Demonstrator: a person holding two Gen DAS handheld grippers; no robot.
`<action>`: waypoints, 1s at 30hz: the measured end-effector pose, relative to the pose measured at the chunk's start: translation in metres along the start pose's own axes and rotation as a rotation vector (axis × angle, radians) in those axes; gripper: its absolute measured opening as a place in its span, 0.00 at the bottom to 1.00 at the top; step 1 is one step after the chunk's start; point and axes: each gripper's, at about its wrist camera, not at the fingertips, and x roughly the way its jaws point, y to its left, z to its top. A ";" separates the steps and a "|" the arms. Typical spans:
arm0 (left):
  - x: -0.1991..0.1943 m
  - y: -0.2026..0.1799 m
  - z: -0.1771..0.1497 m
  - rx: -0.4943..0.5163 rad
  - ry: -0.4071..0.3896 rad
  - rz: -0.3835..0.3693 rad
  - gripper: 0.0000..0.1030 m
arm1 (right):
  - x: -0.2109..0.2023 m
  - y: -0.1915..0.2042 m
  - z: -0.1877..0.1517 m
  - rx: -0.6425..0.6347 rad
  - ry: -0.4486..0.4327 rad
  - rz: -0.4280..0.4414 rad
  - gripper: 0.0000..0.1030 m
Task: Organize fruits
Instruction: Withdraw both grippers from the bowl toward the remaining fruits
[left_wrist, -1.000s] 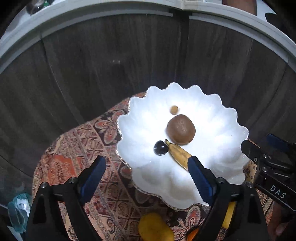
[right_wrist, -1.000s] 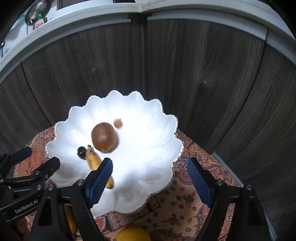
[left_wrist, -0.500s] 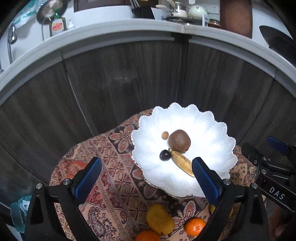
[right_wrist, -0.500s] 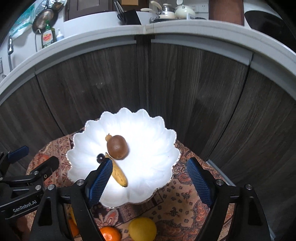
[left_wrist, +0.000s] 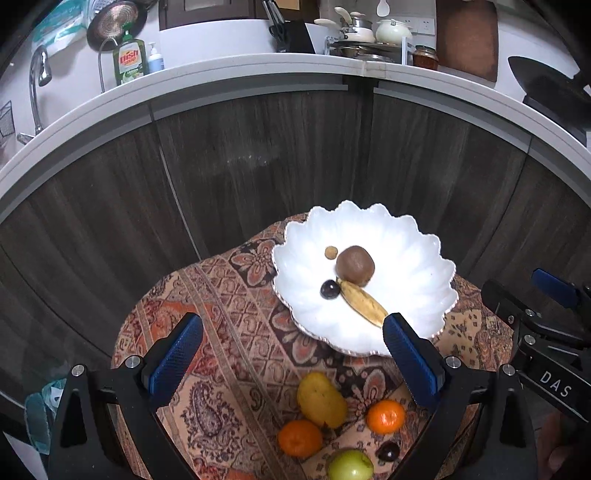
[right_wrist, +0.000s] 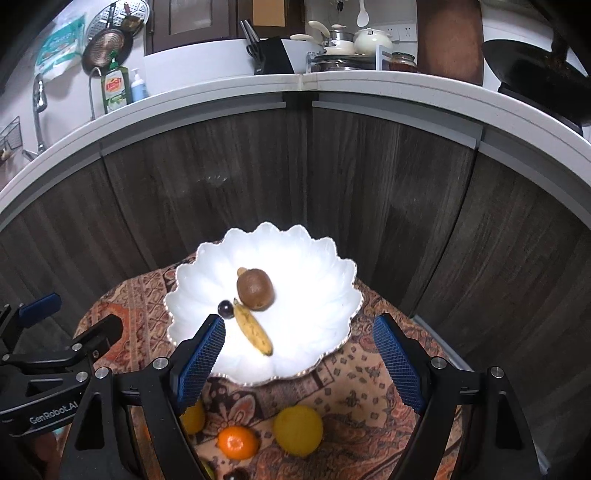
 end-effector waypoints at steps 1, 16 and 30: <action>-0.003 -0.001 -0.004 0.001 0.000 -0.002 0.96 | -0.002 0.000 -0.004 0.001 0.002 0.001 0.81; -0.010 -0.010 -0.054 0.031 0.037 0.005 0.96 | -0.007 -0.005 -0.051 0.008 0.060 -0.009 0.81; 0.020 0.000 -0.098 0.042 0.116 0.009 0.93 | 0.017 0.009 -0.094 -0.012 0.138 -0.003 0.81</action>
